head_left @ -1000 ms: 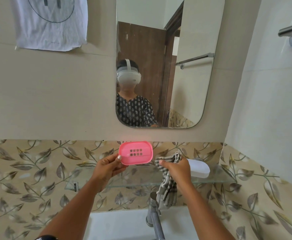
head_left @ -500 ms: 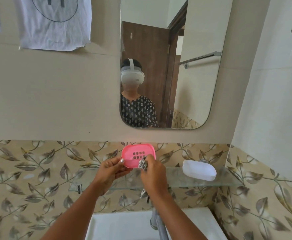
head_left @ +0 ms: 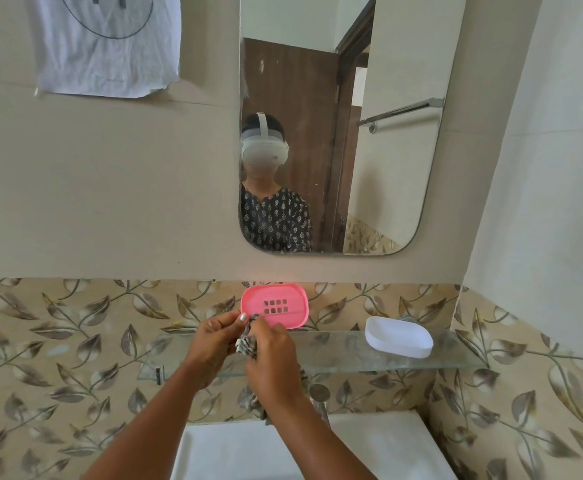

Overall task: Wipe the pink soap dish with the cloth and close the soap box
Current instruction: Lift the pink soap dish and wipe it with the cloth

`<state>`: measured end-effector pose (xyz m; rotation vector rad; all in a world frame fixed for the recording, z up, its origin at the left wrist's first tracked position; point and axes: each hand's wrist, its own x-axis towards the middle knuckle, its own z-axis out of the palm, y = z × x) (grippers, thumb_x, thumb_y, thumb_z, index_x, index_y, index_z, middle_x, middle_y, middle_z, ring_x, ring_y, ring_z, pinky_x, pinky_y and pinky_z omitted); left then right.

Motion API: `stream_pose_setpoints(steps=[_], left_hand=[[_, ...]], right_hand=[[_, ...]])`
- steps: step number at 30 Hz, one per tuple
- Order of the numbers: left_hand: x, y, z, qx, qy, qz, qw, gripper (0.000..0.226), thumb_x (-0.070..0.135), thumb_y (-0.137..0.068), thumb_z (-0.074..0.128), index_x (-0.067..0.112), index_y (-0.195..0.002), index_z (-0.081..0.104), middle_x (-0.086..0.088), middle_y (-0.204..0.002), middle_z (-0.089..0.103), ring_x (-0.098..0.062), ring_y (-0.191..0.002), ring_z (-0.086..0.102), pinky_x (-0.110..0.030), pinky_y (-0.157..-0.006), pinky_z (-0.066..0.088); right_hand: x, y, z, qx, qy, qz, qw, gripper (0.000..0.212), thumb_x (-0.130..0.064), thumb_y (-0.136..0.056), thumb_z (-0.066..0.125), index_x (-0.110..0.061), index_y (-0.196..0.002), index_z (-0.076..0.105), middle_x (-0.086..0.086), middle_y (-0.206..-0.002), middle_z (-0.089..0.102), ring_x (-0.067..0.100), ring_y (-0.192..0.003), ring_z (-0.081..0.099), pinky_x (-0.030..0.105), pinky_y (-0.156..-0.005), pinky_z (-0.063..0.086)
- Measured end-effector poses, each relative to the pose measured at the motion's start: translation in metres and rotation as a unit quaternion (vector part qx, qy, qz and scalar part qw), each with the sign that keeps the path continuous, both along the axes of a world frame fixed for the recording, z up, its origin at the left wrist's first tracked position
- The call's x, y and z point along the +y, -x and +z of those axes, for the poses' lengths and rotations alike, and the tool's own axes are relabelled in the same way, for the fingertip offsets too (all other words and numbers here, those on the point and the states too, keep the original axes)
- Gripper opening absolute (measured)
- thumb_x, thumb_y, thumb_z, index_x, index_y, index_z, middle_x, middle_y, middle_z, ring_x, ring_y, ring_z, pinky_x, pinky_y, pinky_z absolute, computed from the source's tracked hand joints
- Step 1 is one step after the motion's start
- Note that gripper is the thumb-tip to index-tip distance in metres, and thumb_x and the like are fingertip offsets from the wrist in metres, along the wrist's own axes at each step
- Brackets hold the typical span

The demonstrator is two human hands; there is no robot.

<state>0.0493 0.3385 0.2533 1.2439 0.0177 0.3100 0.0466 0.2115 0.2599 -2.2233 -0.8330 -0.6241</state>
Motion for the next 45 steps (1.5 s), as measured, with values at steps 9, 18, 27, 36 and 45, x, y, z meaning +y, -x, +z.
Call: stream_pose_setpoints(steps=[9,18,27,36,45], left_hand=[[-0.004,0.001,0.001,0.006,-0.013,-0.002,1.0,0.02,0.006,-0.092,0.053,0.003,-0.102,0.07,-0.017,-0.081,0.075,-0.018,-0.068,0.072,-0.025,-0.063,0.059],[-0.003,0.002,0.002,0.014,0.003,-0.004,1.0,0.02,0.003,-0.093,0.05,0.001,-0.101,0.068,-0.024,-0.09,0.073,-0.028,-0.078,0.073,-0.03,-0.068,0.061],[-0.002,0.002,0.002,0.01,0.001,-0.004,1.0,0.022,0.005,-0.093,0.05,0.001,-0.104,0.069,-0.02,-0.088,0.073,-0.022,-0.075,0.072,-0.03,-0.071,0.061],[-0.004,0.004,0.005,0.015,-0.002,-0.003,1.0,0.022,0.002,-0.094,0.048,0.0,-0.102,0.068,-0.023,-0.091,0.073,-0.027,-0.079,0.073,-0.03,-0.069,0.061],[-0.004,0.003,0.004,0.014,-0.003,0.002,1.0,0.022,0.002,-0.094,0.048,0.001,-0.1,0.069,-0.023,-0.091,0.073,-0.027,-0.079,0.073,-0.031,-0.073,0.061]], right_hand=[[-0.023,-0.001,0.0,-0.003,0.034,-0.054,0.998,0.022,0.003,-0.086,0.051,-0.01,-0.103,0.056,0.012,-0.094,0.06,0.02,-0.077,0.044,0.029,-0.059,0.043],[-0.046,-0.019,0.008,0.045,-0.011,-0.149,0.988,0.027,0.002,-0.088,0.051,-0.011,-0.111,0.055,0.009,-0.098,0.062,0.019,-0.091,0.045,0.023,-0.065,0.039],[-0.019,-0.004,0.008,0.007,0.005,-0.079,0.997,0.019,0.001,-0.089,0.051,-0.008,-0.106,0.054,0.007,-0.097,0.054,0.012,-0.07,0.039,0.013,-0.05,0.029],[-0.034,-0.018,0.012,0.03,-0.008,-0.134,0.991,0.019,-0.006,-0.088,0.058,-0.01,-0.107,0.056,0.009,-0.1,0.062,0.016,-0.083,0.049,0.015,-0.057,0.034],[-0.03,-0.023,0.026,0.04,-0.037,-0.146,0.988,0.023,-0.003,-0.089,0.056,-0.009,-0.112,0.055,0.01,-0.102,0.061,0.015,-0.085,0.045,0.01,-0.054,0.031]])
